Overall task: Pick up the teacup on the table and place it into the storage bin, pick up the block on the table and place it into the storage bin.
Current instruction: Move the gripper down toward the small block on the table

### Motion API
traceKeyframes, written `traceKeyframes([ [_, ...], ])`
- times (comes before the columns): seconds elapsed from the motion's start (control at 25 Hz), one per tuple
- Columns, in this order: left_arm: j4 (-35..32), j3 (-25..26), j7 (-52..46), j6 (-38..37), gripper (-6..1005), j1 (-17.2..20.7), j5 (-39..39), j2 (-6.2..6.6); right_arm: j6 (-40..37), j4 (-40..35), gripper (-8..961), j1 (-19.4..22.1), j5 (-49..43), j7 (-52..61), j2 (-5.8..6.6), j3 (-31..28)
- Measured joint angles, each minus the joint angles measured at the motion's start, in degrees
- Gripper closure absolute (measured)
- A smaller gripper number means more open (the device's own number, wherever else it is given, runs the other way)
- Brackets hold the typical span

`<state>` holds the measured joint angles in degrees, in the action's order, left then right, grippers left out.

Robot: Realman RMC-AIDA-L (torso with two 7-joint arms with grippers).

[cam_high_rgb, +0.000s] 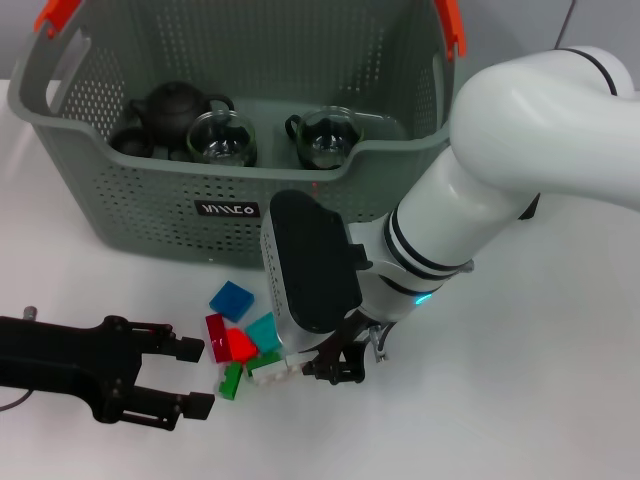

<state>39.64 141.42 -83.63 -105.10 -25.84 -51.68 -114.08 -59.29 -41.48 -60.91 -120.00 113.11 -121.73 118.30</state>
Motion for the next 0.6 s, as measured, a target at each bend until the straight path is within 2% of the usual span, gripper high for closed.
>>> traceKeyframes([
  [0.16, 0.0, 0.0, 0.0, 0.1, 203, 0.0, 0.0, 0.00, -0.1, 0.7, 671, -0.4, 0.0, 0.1, 0.00, 0.0],
  [0.28, 0.0, 0.0, -0.1, 0.0, 202, 0.0, 0.0, 0.00, -0.5, 0.5, 778, -0.4, 0.0, 0.4, 0.09, -0.1],
  [0.44, 0.0, 0.0, -0.1, -0.6, 202, 0.0, 0.0, 0.11, -1.8, -1.4, 764, 0.2, 0.0, 1.5, 0.89, -1.6],
  [0.6, 0.0, 0.0, -0.2, -0.9, 203, -0.1, 0.0, 0.17, -5.2, -3.2, 750, 0.8, -1.5, 1.9, 1.38, -6.5],
])
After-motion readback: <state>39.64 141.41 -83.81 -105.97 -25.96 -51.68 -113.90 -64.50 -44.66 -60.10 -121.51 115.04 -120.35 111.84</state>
